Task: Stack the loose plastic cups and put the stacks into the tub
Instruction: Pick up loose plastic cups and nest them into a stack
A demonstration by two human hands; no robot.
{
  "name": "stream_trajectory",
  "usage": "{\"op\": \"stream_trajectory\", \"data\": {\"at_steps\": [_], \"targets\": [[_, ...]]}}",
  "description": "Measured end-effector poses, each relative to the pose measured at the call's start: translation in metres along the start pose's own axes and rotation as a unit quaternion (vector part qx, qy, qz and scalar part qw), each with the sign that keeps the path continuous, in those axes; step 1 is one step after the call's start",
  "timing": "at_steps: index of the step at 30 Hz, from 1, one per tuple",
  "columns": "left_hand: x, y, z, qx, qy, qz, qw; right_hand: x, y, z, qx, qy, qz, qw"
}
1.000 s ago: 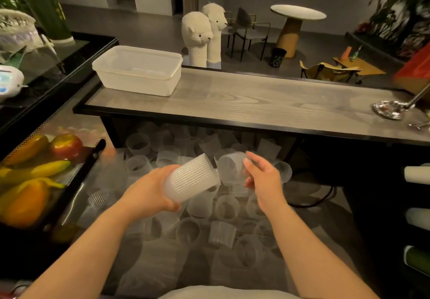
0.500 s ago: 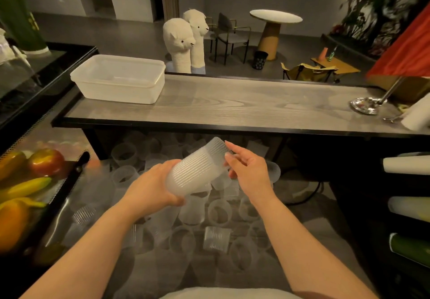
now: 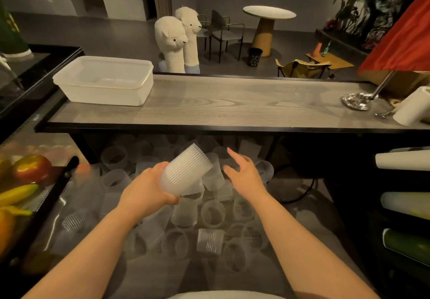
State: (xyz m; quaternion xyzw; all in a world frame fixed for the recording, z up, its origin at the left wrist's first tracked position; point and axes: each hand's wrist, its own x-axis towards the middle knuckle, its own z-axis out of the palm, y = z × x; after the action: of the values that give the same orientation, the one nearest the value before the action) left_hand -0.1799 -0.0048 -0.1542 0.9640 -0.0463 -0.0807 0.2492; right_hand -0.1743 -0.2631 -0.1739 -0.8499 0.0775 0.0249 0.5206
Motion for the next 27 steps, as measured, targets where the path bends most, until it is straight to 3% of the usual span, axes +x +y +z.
{"op": "stream_trajectory", "data": {"at_steps": [5, 9, 27], "targets": [[0.003, -0.003, 0.003, 0.01, -0.006, -0.012, 1.0, 0.023, 0.027, -0.011, -0.262, -0.075, 0.08, 0.959], [0.004, -0.006, 0.003, 0.021, -0.008, -0.029, 0.999, 0.033, 0.038, -0.01, -0.321, -0.092, 0.099, 0.937], [0.012, -0.015, -0.003, 0.04, -0.027, -0.057, 0.997, 0.044, 0.064, 0.005, -0.251, -0.009, 0.047, 0.967]]}}
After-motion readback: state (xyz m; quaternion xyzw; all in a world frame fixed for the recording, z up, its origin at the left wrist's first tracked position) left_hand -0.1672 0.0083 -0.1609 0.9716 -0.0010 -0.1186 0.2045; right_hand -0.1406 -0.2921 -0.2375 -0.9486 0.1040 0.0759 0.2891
